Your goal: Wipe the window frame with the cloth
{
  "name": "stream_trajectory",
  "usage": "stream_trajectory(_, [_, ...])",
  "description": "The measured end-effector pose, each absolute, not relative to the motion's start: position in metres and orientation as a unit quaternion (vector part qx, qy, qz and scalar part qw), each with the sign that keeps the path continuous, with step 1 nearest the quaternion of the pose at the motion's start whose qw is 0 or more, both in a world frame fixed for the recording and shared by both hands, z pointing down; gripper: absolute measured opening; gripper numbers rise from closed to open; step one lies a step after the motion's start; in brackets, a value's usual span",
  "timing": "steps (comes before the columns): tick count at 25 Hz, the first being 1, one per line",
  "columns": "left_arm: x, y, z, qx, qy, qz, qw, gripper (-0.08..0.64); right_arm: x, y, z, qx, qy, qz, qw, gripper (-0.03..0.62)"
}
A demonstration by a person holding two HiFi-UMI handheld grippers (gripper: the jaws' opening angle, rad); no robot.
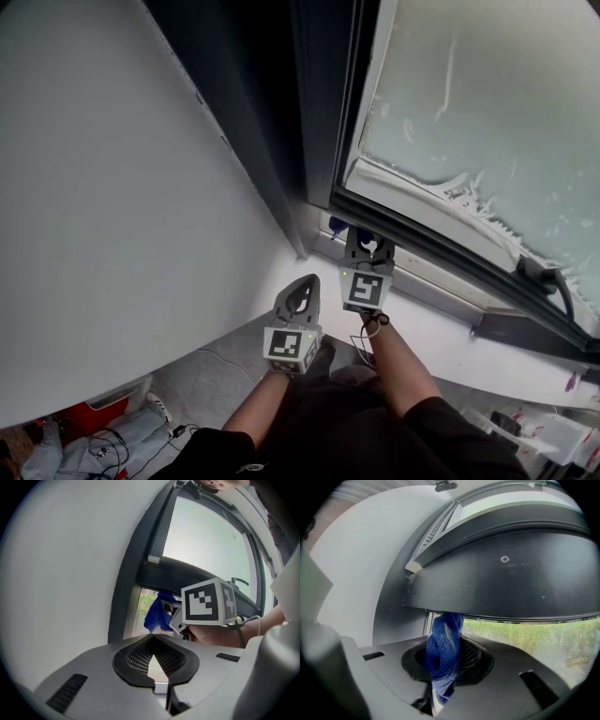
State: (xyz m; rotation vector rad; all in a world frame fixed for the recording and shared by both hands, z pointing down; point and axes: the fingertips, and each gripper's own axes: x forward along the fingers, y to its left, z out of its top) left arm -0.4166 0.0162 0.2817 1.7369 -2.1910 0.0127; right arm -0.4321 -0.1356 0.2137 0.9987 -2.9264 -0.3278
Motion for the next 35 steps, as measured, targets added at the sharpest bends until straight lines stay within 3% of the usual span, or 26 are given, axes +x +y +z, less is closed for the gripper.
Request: stream_trajectory(35, [-0.434, 0.013, 0.295, 0.631, -0.759, 0.011, 0.162, 0.005, -0.500, -0.116, 0.219, 0.204, -0.969, -0.139, 0.025, 0.037])
